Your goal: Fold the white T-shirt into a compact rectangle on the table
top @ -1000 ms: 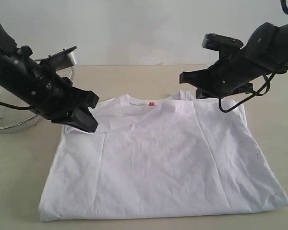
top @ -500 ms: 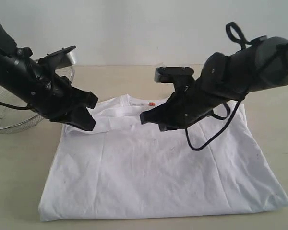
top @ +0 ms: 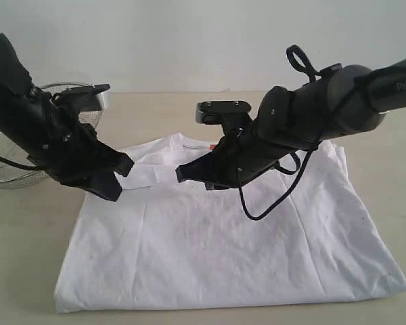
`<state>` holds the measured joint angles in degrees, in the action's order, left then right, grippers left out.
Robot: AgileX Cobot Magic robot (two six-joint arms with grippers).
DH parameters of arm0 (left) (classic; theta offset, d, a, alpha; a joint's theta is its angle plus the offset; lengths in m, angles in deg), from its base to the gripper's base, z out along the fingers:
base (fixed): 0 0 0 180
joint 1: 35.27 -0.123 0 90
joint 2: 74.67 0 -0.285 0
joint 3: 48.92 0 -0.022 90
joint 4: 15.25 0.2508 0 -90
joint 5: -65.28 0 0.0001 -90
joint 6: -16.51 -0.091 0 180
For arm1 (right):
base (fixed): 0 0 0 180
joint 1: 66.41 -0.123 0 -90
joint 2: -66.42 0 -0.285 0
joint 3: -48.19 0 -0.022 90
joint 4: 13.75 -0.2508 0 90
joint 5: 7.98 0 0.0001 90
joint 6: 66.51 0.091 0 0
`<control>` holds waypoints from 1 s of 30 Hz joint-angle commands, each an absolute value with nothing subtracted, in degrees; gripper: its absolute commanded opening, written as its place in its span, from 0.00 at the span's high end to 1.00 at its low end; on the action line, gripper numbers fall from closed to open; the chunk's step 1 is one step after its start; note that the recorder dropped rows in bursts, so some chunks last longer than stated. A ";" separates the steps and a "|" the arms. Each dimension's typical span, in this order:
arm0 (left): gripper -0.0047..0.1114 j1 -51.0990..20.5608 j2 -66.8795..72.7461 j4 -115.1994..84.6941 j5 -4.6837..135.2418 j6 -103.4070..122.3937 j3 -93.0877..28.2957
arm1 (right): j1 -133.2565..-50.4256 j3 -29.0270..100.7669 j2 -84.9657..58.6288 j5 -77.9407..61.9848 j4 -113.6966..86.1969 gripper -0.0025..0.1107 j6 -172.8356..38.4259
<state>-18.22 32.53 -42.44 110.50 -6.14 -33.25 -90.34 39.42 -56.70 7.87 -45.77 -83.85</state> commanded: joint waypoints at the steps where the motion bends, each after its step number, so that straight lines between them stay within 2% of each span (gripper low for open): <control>1: 0.91 -17.90 37.56 -42.26 106.42 -9.68 -33.06 | -90.42 39.65 -53.62 8.80 -45.87 0.98 -83.19; 15: 0.91 -18.00 45.35 -42.34 90.99 -10.45 -33.20 | -90.42 39.65 -43.71 15.66 -44.24 0.98 -84.02; 30: 0.91 -19.65 46.03 -32.33 91.53 -3.32 -45.19 | -90.42 37.52 -42.61 20.20 -43.92 0.98 -84.02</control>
